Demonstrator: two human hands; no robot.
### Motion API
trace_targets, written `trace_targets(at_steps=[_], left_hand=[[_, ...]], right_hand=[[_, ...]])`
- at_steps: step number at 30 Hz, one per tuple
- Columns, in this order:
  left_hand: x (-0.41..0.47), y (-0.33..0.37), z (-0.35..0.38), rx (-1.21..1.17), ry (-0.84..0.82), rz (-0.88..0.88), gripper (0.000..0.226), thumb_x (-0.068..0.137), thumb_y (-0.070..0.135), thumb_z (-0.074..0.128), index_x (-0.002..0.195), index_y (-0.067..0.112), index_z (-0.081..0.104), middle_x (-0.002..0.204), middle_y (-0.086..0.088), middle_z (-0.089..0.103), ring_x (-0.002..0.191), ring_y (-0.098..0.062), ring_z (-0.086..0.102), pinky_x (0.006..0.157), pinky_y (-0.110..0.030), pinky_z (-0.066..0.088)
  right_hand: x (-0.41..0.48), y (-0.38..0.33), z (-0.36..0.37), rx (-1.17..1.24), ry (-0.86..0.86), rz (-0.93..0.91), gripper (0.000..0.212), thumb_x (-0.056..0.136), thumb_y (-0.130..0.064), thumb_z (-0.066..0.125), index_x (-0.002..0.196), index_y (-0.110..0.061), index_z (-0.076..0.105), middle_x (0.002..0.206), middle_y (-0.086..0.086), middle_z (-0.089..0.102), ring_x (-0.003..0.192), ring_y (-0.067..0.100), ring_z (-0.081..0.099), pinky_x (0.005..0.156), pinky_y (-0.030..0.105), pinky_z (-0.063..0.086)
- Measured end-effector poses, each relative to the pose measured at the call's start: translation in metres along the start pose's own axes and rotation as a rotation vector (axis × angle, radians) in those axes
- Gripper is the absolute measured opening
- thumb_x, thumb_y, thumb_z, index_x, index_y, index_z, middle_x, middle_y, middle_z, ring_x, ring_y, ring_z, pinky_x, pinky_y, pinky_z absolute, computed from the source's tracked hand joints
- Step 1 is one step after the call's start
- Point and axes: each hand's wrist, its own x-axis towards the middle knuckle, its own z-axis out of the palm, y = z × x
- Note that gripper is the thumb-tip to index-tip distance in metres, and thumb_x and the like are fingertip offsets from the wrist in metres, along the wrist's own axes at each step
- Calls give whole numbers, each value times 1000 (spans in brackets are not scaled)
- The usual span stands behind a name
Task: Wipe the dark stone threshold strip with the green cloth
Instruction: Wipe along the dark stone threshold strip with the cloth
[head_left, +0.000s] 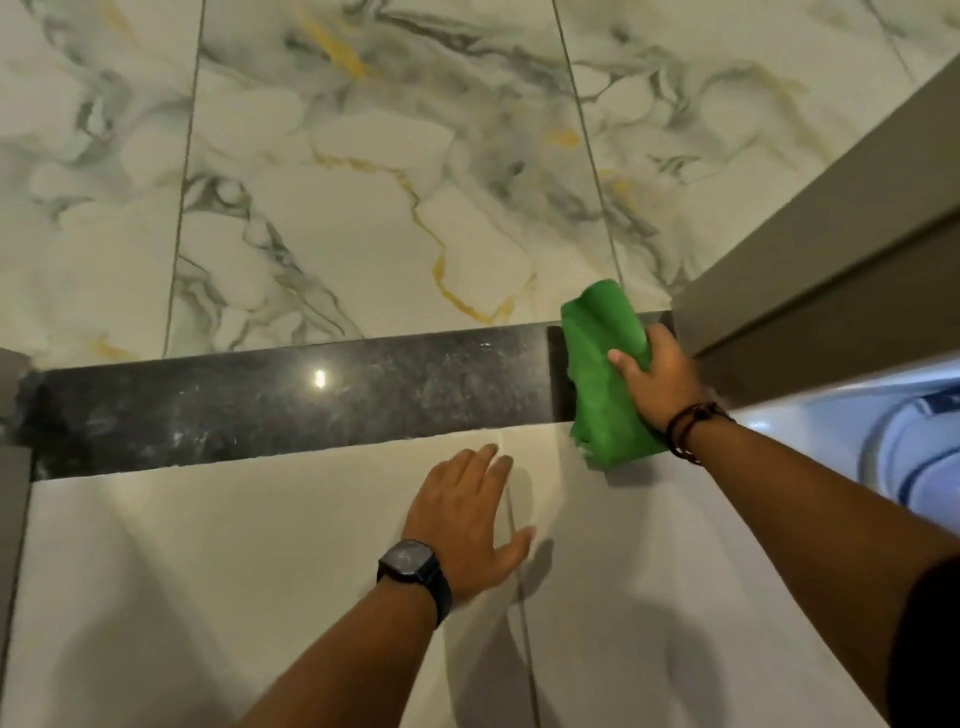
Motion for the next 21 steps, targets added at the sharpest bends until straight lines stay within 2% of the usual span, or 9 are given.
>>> trace_targets(at_steps=[3,5,6,8,11,14,21], left_hand=[[13,-16,27,52,46,52,84,85,67,39,150,16,24,159,-7,20,145,-27,18,119,-42,8],[20,-24,38,60,73,74,87,85,66,42,152,15,20,160,-6,16,147,-26,12,118,-43,6],[21,-29,42,57,84,74,87,86,66,42,153,15,19,160,-6,15,148,-26,9,117,-44,6],[20,-37,50,50,74,60,87,88,67,40,154,15,15,161,-5,11,148,-25,4,117,-45,6],[11,-42,56,53,37,26,88,88,69,36,154,14,13,161,-5,9,148,-26,3,117,-44,5],[5,-47,59,36,39,8,87,89,70,34,154,15,13,161,-5,11,148,-24,4,116,-44,7],[8,-55,63,15,53,24,89,87,67,37,154,17,6,162,-1,2,148,-23,-1,117,-45,3]], right_hand=[[16,24,19,-192,181,-52,38,87,-19,61,118,-3,45,114,27,57,104,43,55,83,46,46],[21,38,28,-385,290,-185,58,83,-14,60,134,1,36,130,30,46,118,45,45,94,52,41],[24,42,32,-457,285,-244,63,84,-15,58,140,-1,31,139,29,39,127,43,38,99,54,36],[27,49,37,-581,190,-269,61,91,-25,50,146,-9,26,152,24,24,139,40,21,109,55,23],[26,53,44,-696,131,-247,58,96,-38,33,149,-13,24,157,20,12,144,37,5,116,53,6],[22,50,56,-749,147,-267,69,91,-48,26,148,-10,22,158,20,10,144,38,0,115,51,-3],[30,44,77,-686,187,-214,67,92,-48,21,149,-12,23,157,18,16,143,39,6,114,55,13]])
